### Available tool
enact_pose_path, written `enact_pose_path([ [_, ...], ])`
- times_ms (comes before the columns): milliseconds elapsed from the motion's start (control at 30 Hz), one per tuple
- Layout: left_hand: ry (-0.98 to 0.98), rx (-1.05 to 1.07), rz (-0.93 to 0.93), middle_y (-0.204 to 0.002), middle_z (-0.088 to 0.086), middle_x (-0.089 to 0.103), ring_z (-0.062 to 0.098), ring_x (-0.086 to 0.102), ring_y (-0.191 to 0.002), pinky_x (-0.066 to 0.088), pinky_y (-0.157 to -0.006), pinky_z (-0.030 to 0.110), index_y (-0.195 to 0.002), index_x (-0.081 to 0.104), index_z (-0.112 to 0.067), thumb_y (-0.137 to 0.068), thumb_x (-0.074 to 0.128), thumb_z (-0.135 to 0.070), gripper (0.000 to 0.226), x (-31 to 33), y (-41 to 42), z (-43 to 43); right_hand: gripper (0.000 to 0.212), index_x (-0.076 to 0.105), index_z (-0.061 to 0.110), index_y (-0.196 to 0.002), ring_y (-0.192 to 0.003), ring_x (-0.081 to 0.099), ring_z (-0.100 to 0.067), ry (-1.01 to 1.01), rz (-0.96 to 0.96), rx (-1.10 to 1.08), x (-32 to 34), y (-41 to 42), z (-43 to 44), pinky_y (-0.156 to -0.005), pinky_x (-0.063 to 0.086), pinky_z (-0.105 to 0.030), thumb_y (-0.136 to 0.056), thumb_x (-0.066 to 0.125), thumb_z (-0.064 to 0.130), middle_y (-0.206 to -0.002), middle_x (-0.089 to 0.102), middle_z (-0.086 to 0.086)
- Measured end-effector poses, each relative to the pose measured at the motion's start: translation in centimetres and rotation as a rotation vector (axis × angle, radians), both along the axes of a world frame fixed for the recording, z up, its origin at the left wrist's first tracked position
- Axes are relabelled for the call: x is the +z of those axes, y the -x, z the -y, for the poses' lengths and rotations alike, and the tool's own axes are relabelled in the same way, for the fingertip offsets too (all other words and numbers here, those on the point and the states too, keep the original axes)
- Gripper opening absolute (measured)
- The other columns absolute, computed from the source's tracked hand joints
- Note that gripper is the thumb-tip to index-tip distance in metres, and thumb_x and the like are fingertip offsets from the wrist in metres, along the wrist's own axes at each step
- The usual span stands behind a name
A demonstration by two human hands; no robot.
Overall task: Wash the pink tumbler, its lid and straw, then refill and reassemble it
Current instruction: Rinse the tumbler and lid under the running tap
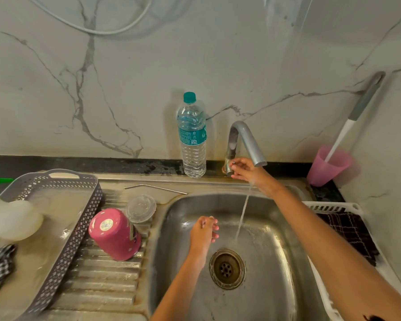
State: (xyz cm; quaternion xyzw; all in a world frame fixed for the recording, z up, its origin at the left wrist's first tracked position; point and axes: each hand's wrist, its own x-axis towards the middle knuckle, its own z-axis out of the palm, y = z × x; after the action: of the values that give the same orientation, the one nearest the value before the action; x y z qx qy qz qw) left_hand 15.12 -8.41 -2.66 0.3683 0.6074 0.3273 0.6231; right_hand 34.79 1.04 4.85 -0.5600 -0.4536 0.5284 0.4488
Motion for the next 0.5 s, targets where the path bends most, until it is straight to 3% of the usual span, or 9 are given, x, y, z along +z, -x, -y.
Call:
enact_pose_path([
  [133, -0.005, -0.003, 0.002, -0.080, 0.001, 0.064, 0.012, 0.057, -0.066, 0.046, -0.062, 0.022, -0.097, 0.065, -0.011, -0.100, 0.051, -0.018, 0.016, 0.1, 0.3, 0.4, 0.023, 0.062, 0.004, -0.115, -0.100, 0.063, -0.016, 0.008, -0.039, -0.120, 0.0, 0.9, 1.0, -0.084, 0.057, -0.025, -0.093, 0.058, 0.006, -0.097, 0.064, 0.001],
  [300, -0.124, -0.036, -0.038, -0.084, 0.001, 0.065, 0.012, 0.058, -0.071, 0.046, -0.064, 0.021, -0.096, 0.063, -0.015, -0.099, 0.055, -0.023, 0.012, 0.9, 1.1, 1.5, 0.032, 0.058, 0.021, -0.123, -0.095, 0.067, -0.014, -0.001, 0.121, -0.209, -1.6, 1.4, 5.4, -0.078, 0.056, -0.021, -0.094, 0.058, 0.009, -0.102, 0.068, -0.004],
  [400, -0.300, -0.035, -0.195, -0.082, -0.002, 0.068, 0.012, 0.064, -0.074, 0.045, -0.064, 0.016, -0.091, 0.062, -0.024, -0.098, 0.057, -0.030, 0.010, 1.5, 3.3, 2.9, 0.030, 0.061, 0.019, -0.121, -0.094, 0.068, -0.016, 0.103, 0.161, -0.231, -4.2, 2.6, 9.4, -0.086, 0.056, -0.030, -0.094, 0.057, 0.009, -0.101, 0.070, -0.004],
  [500, -0.426, 0.037, -0.299, -0.073, -0.002, 0.069, 0.011, 0.064, -0.069, 0.045, -0.061, 0.017, -0.087, 0.066, -0.027, -0.099, 0.053, -0.035, 0.020, 2.0, 6.4, 4.8, 0.026, 0.063, 0.012, -0.117, -0.090, 0.066, -0.019, 0.184, 0.177, -0.205, -6.5, 4.5, 12.3, -0.083, 0.055, -0.030, -0.094, 0.055, 0.003, -0.101, 0.070, -0.010],
])
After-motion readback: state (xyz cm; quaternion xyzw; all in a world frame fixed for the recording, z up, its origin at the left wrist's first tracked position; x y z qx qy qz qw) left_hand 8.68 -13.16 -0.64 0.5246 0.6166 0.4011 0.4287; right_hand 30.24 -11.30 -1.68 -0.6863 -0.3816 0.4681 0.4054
